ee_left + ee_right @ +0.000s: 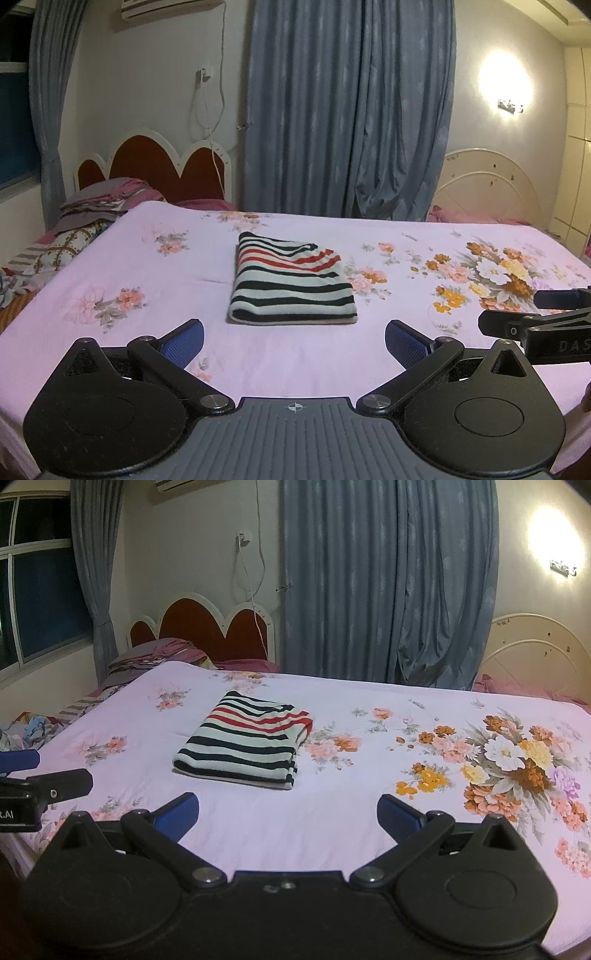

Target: Fold small clothes

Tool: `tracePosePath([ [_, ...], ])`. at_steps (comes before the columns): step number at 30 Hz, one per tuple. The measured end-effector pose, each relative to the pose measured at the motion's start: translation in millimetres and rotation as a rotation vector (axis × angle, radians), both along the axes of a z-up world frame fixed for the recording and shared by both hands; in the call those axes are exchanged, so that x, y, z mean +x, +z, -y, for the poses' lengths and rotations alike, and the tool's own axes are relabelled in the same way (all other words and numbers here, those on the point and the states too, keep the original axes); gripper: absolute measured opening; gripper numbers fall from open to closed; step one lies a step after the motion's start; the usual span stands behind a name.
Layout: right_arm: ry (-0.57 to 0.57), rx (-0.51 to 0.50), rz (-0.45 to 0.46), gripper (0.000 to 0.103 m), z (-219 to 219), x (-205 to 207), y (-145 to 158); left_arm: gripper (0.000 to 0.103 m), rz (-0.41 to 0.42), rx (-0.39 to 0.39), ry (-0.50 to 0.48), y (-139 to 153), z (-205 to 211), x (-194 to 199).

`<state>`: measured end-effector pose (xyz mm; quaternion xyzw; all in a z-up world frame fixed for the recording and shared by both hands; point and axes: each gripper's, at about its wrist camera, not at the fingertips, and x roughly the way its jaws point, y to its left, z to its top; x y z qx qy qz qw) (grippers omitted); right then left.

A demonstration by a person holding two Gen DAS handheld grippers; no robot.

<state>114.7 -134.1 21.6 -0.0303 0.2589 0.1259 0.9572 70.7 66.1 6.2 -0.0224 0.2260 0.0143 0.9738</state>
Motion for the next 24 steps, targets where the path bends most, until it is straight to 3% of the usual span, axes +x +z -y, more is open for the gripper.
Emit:
tracePosePath([
  [24, 0.008, 0.0, 0.012, 0.102, 3.3, 0.6, 6.6, 0.103, 0.006, 0.018, -0.003, 4.9, 3.3, 1.3],
])
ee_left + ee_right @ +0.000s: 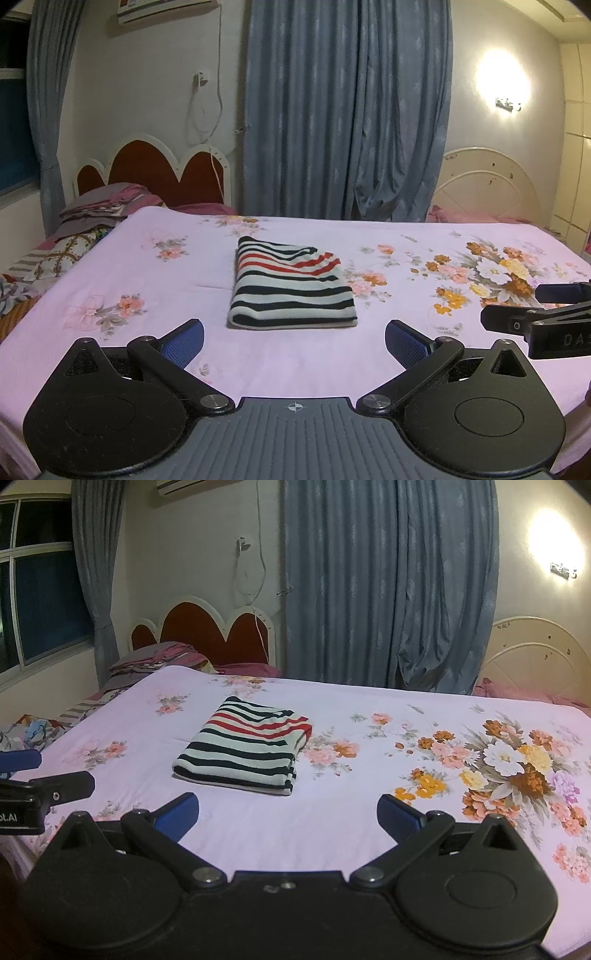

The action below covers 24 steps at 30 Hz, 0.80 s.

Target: Fold small clothes

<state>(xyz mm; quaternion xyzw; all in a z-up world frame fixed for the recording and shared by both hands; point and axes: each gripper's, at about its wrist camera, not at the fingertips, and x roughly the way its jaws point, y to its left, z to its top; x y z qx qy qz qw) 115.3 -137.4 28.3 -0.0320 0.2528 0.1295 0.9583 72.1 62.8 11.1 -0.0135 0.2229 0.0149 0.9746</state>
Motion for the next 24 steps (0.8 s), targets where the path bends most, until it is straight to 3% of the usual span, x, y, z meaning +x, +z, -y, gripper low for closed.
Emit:
tracePosePath([
  [24, 0.007, 0.006, 0.002, 0.102, -0.3, -0.5, 2.3, 0.103, 0.004, 0.008, 0.0, 2.1, 2.3, 0.0],
])
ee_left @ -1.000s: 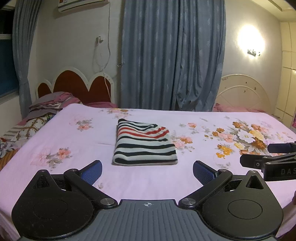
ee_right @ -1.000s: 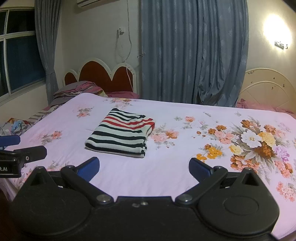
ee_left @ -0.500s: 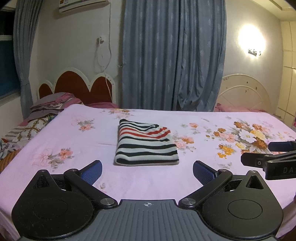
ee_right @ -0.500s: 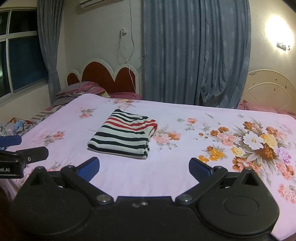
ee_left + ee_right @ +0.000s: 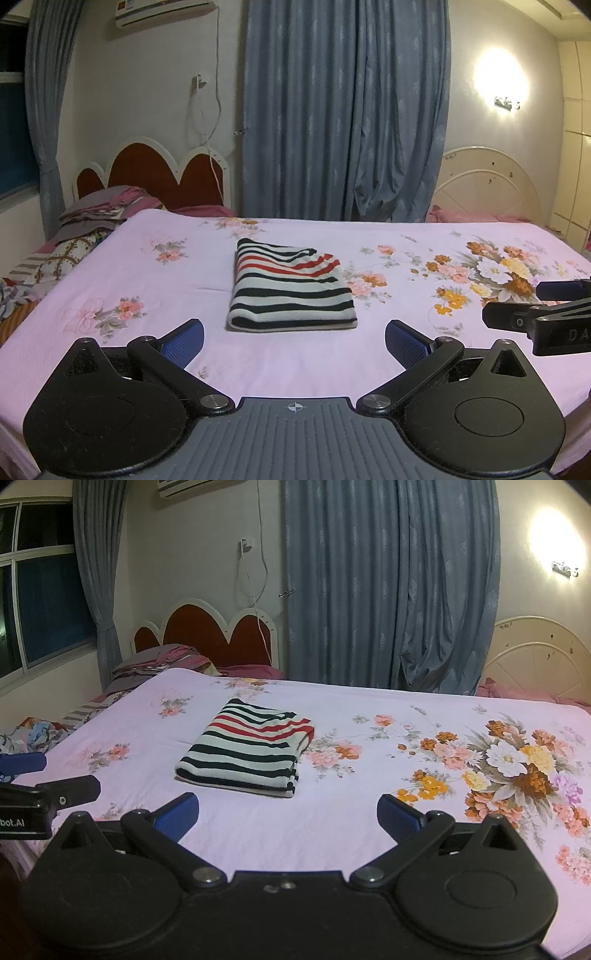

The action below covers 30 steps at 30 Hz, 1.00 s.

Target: Fold small clothes

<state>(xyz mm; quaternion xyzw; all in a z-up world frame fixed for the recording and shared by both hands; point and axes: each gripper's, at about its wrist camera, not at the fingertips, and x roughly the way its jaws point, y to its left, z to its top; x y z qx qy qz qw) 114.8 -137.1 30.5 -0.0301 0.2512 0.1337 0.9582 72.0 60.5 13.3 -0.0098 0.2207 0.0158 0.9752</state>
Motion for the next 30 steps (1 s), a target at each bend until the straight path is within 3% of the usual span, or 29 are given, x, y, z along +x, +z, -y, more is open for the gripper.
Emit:
tracePosePath([
  [30, 0.011, 0.007, -0.001, 0.102, -11, 4, 2, 0.103, 0.01, 0.024, 0.004, 2, 3, 3],
])
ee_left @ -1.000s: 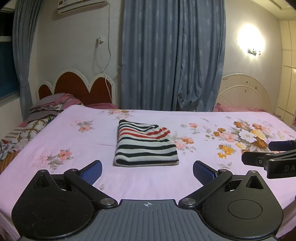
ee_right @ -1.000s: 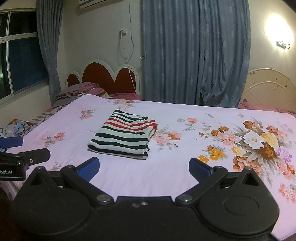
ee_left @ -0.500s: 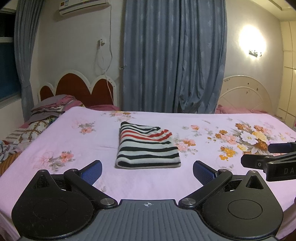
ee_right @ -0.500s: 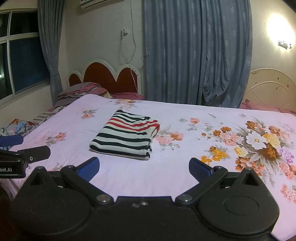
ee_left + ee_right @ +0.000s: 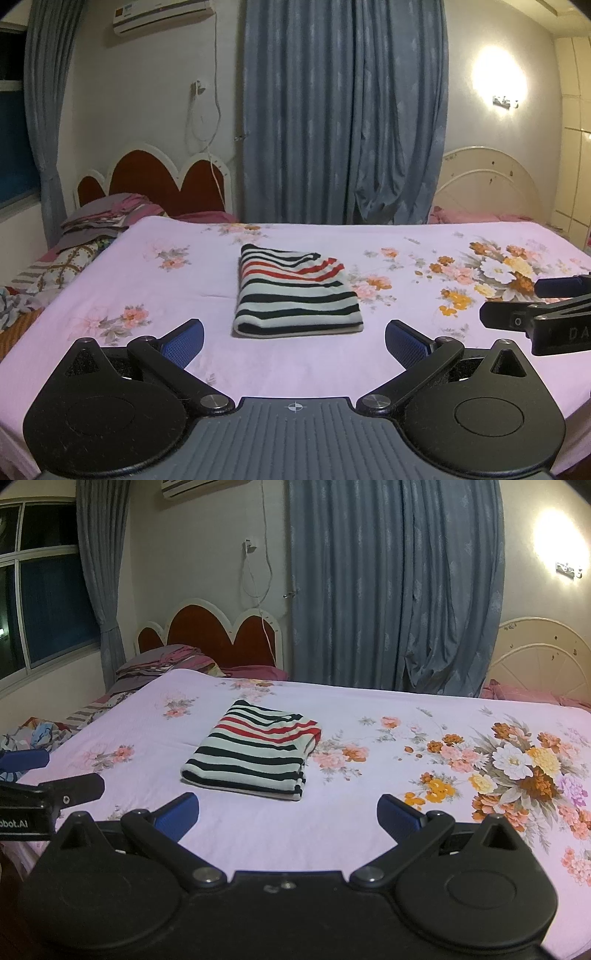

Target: Fold small clothes

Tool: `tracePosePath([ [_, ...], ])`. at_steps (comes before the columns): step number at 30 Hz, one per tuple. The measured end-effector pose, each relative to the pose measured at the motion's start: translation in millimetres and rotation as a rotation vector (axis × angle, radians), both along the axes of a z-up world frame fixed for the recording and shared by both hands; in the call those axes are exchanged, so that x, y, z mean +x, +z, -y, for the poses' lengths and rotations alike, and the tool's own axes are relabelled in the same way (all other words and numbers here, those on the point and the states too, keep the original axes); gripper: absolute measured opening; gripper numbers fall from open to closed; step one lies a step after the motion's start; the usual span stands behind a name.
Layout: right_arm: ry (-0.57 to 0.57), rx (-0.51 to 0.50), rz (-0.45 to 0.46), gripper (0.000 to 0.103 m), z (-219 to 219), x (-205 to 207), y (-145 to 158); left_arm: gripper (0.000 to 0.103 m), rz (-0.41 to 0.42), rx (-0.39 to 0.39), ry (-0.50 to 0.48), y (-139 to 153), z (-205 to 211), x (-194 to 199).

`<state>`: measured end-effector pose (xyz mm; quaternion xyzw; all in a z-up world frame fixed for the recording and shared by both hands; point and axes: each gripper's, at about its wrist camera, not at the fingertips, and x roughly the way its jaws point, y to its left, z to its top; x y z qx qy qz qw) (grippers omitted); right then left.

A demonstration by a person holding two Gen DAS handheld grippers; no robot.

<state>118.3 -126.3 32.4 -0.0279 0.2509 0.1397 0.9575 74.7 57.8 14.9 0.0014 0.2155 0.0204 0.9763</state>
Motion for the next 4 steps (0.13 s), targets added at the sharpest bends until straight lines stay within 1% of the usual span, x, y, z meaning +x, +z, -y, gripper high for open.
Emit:
tracePosePath([
  [4, 0.005, 0.001, 0.0, 0.102, -2.8, 1.4, 0.0, 0.103, -0.001, -0.006, 0.005, 0.6, -1.9, -0.4],
])
